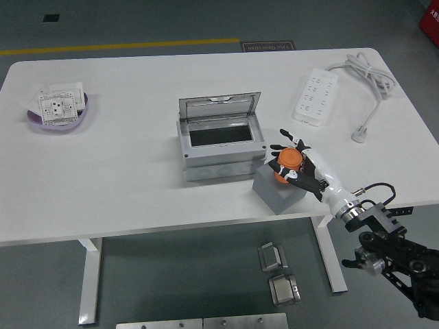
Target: Pick up the cylinder from the cube,place it in the box,flap close box
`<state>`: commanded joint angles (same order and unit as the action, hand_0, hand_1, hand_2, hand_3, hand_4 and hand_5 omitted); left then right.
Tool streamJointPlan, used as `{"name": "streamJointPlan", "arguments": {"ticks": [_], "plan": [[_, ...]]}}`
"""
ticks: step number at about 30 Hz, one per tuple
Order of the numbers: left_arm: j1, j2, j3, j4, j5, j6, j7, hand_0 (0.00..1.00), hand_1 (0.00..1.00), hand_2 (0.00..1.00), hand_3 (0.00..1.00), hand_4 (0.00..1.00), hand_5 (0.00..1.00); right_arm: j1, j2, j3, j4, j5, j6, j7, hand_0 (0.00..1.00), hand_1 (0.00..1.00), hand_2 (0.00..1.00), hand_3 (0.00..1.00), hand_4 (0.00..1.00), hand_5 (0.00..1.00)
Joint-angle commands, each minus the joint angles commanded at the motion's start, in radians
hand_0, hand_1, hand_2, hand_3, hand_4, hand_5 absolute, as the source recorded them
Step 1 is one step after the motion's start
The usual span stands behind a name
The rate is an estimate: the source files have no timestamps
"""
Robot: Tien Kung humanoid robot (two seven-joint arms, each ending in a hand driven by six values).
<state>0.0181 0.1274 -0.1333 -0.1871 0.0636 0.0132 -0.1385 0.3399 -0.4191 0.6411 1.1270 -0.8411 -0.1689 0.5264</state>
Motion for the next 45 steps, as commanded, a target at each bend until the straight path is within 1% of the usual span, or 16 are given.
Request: {"name": "streamJointPlan", "arguments": {"ticks": [1, 2, 7, 8, 13, 14, 19, 20, 25, 26, 31, 32, 37, 38, 43, 45], "plan": [[0.0, 0.0, 0.0, 0.0, -0.001, 0.0, 0.0, 0.66, 0.652, 0.584, 0.58, 0.604, 0.267, 0.0, 0.0, 0.0, 0.0, 0.0, -0.001, -0.001, 0.792, 0.774, 0.772, 0.962, 0.815, 0.287], [-0.001, 0.001, 0.001, 0.0, -0.002, 0.0, -0.001, 0.66, 0.651, 0.581, 0.578, 0.604, 0.266, -0.001, 0.0, -0.001, 0.001, 0.0, -0.004, -0.002, 0.776, 0.757, 0.759, 0.933, 0.557, 0.065], [-0.003, 0.003, 0.009, -0.001, -0.016, 0.002, -0.009, 0.66, 0.651, 0.581, 0.578, 0.604, 0.266, -0.001, 0.0, -0.003, 0.006, -0.008, -0.021, -0.017, 0.776, 0.757, 0.759, 0.933, 0.557, 0.065], [-0.004, 0.003, 0.008, -0.002, -0.017, 0.002, -0.009, 0.657, 0.651, 0.578, 0.579, 0.603, 0.265, -0.002, 0.0, -0.004, 0.007, -0.011, -0.023, -0.02, 0.756, 0.724, 0.686, 0.802, 0.258, 0.002], [-0.004, 0.004, 0.007, -0.002, -0.019, 0.003, -0.011, 0.657, 0.651, 0.578, 0.579, 0.603, 0.265, -0.004, 0.001, -0.001, 0.013, -0.028, -0.036, -0.036, 0.756, 0.724, 0.686, 0.802, 0.258, 0.002], [-0.004, 0.004, 0.007, -0.002, -0.02, 0.003, -0.011, 0.657, 0.649, 0.579, 0.581, 0.598, 0.255, -0.005, 0.001, -0.001, 0.014, -0.03, -0.037, -0.039, 0.751, 0.693, 0.676, 0.725, 0.167, 0.002], [-0.004, 0.005, 0.008, -0.002, -0.021, 0.003, -0.012, 0.657, 0.649, 0.579, 0.581, 0.598, 0.255, -0.01, 0.0, 0.004, 0.018, -0.034, -0.033, -0.049, 0.751, 0.693, 0.676, 0.725, 0.167, 0.002], [-0.004, 0.005, 0.008, -0.002, -0.021, 0.003, -0.012, 0.656, 0.649, 0.58, 0.581, 0.596, 0.253, -0.011, -0.001, 0.005, 0.019, -0.035, -0.031, -0.05, 0.76, 0.674, 0.652, 0.669, 0.051, 0.002], [-0.004, 0.005, 0.005, -0.002, -0.015, 0.003, -0.008, 0.656, 0.649, 0.58, 0.581, 0.596, 0.253, -0.014, -0.004, 0.009, 0.026, -0.061, -0.029, -0.059, 0.76, 0.674, 0.652, 0.669, 0.051, 0.002], [-0.004, 0.005, 0.006, -0.003, -0.016, 0.003, -0.008, 0.656, 0.648, 0.577, 0.582, 0.598, 0.251, -0.014, -0.005, 0.01, 0.029, -0.07, -0.031, -0.061, 0.77, 0.644, 0.613, 0.591, 0.002, 0.002], [-0.005, 0.003, -0.001, -0.003, -0.007, 0.003, -0.005, 0.656, 0.648, 0.577, 0.582, 0.598, 0.251, -0.007, -0.008, 0.02, 0.039, -0.103, -0.039, -0.067, 0.77, 0.644, 0.613, 0.591, 0.002, 0.002], [-0.005, 0.003, -0.002, -0.003, -0.005, 0.003, -0.004, 0.655, 0.648, 0.576, 0.581, 0.596, 0.253, -0.006, -0.008, 0.022, 0.04, -0.108, -0.04, -0.068, 0.767, 0.629, 0.604, 0.564, 0.002, 0.002], [-0.005, 0.002, -0.011, -0.004, 0.008, 0.003, 0.0, 0.655, 0.648, 0.576, 0.581, 0.596, 0.253, 0.005, -0.012, 0.036, 0.041, -0.128, -0.04, -0.073, 0.767, 0.629, 0.604, 0.564, 0.002, 0.002], [-0.005, 0.002, -0.014, -0.004, 0.011, 0.004, 0.001, 0.654, 0.647, 0.576, 0.581, 0.598, 0.253, 0.008, -0.012, 0.038, 0.041, -0.131, -0.039, -0.073, 0.767, 0.638, 0.643, 0.581, 0.002, 0.002], [-0.005, 0.002, -0.025, -0.005, 0.025, 0.004, 0.005, 0.654, 0.647, 0.576, 0.581, 0.598, 0.253, 0.032, -0.014, 0.044, 0.049, -0.136, -0.04, -0.076, 0.767, 0.638, 0.643, 0.581, 0.002, 0.002], [-0.004, 0.002, -0.029, -0.005, 0.029, 0.004, 0.006, 0.654, 0.646, 0.576, 0.581, 0.6, 0.252, 0.044, -0.014, 0.043, 0.053, -0.139, -0.04, -0.078, 0.766, 0.646, 0.66, 0.592, 0.002, 0.002]]}}
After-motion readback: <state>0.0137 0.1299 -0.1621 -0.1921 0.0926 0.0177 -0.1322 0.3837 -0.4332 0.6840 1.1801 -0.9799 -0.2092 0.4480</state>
